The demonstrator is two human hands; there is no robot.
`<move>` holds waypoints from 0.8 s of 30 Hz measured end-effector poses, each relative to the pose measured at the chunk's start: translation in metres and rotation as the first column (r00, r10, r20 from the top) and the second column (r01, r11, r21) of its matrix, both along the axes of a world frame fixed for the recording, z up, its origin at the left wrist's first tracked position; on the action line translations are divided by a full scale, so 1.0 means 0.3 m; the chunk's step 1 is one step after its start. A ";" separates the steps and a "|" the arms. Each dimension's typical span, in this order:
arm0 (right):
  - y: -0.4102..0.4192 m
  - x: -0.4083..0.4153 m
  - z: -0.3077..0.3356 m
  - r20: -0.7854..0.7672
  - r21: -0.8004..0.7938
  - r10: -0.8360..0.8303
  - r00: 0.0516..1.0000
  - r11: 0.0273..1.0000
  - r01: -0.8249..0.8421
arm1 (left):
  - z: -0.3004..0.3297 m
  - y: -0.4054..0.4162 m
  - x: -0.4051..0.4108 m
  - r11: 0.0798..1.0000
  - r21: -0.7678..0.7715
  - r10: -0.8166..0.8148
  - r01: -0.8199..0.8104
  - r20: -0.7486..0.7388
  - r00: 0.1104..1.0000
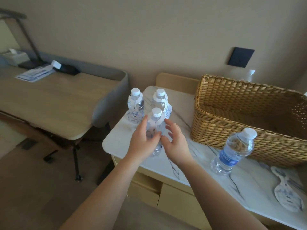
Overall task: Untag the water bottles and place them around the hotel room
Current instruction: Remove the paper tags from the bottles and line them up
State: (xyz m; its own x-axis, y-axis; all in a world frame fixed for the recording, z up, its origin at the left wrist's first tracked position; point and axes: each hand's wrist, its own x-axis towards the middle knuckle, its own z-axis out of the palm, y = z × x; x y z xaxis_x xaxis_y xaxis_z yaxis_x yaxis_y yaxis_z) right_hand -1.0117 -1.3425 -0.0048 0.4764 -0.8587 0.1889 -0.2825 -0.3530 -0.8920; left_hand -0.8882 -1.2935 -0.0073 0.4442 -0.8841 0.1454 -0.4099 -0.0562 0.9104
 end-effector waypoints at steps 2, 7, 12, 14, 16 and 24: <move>-0.014 -0.012 0.025 0.094 0.118 0.050 0.994 0.991 -0.061 | -0.011 0.017 -0.017 1.000 -0.027 0.011 -0.011 0.000 1.000; -0.054 -0.042 0.046 0.214 0.276 0.109 0.971 0.946 -0.168 | -0.042 0.063 -0.039 0.995 -0.075 0.072 -0.069 0.037 0.997; -0.046 -0.075 -0.025 -0.025 0.345 0.073 0.997 0.936 -0.060 | -0.047 0.075 -0.016 0.993 -0.089 0.081 -0.083 -0.019 0.997; -0.045 -0.081 -0.052 -0.012 0.371 0.037 0.999 0.928 -0.030 | -0.040 0.071 -0.004 0.995 -0.082 0.058 -0.064 -0.075 0.995; -0.036 -0.089 -0.062 0.083 0.385 0.025 0.996 0.921 -0.055 | -0.031 0.067 0.011 0.996 -0.069 0.041 -0.050 -0.127 0.991; -0.027 -0.088 0.028 0.330 0.315 0.026 0.944 0.939 -0.136 | -0.007 0.053 0.072 0.997 -0.055 0.039 -0.056 -0.266 0.963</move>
